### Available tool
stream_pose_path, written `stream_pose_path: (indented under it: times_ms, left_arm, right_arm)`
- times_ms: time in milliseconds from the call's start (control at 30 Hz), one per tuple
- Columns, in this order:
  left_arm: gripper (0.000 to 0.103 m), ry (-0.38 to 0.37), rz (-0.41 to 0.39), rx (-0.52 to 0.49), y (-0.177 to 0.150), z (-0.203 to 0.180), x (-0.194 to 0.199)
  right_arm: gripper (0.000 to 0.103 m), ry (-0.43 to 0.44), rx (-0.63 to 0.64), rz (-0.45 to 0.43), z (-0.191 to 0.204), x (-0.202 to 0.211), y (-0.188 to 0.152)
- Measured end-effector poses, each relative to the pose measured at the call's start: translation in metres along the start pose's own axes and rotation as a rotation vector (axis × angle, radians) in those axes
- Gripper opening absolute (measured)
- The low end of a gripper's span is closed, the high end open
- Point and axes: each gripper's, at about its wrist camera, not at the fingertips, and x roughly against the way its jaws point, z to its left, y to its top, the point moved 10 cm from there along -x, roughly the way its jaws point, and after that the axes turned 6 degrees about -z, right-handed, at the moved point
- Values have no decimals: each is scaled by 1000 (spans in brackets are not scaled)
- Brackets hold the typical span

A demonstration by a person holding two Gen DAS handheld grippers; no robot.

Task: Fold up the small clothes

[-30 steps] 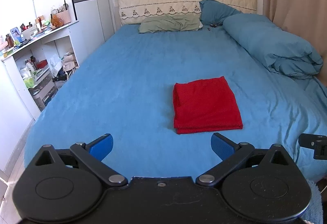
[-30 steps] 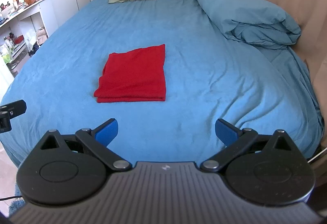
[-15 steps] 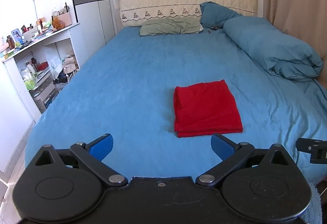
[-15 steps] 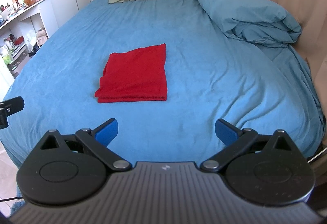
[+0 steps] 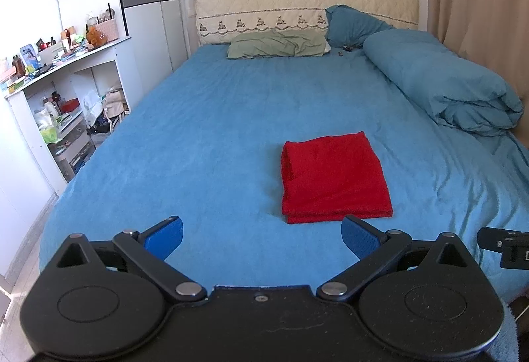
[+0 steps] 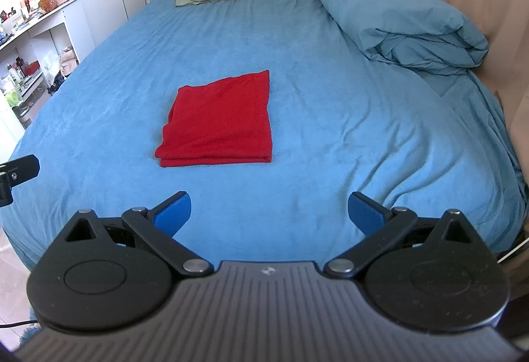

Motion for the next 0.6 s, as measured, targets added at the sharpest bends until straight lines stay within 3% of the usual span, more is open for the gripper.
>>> stream_pose_path:
  times_ms: [600]
  left_arm:
    - [103, 13, -17, -16, 4, 6, 6]
  right_arm:
    - [103, -2, -1, 2, 12, 0, -7]
